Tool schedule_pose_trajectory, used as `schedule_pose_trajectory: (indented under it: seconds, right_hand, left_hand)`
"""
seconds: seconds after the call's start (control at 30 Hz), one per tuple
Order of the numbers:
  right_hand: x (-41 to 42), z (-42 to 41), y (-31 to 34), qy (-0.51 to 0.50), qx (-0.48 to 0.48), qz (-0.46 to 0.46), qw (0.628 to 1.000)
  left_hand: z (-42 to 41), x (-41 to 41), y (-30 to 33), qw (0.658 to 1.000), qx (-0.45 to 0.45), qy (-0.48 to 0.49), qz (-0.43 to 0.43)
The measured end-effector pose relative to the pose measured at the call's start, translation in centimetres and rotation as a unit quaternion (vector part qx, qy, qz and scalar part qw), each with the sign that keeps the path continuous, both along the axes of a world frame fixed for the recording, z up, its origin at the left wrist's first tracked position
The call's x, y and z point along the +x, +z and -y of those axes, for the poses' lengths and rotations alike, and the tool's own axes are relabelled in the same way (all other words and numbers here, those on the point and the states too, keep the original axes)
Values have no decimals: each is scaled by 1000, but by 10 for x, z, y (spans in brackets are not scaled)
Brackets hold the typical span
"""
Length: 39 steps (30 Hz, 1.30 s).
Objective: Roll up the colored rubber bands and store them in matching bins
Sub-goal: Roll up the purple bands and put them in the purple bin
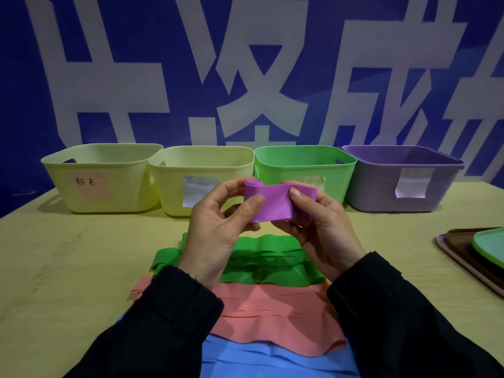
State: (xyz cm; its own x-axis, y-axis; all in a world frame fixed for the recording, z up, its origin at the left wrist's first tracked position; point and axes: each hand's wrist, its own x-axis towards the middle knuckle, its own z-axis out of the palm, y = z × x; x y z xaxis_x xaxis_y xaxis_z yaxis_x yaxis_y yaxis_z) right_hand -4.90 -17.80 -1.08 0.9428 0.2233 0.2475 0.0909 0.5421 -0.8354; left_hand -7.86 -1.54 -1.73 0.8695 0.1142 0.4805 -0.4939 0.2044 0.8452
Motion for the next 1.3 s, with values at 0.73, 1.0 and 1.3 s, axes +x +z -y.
schedule_pose_trajectory:
  seconds: [0.73, 1.0, 1.3]
  right_hand:
    - [-3, -9, -7, -24, -38, 42, 998]
    - [-4, -9, -7, -61, -80, 47, 994]
    - [-4, -7, -7, -50, -75, 37, 995]
  left_hand:
    - [-1, 0, -3, 996, 53, 72, 13]
    - [7, -4, -5, 995, 94, 37, 5]
    - [7, -1, -5, 997, 53, 52, -24]
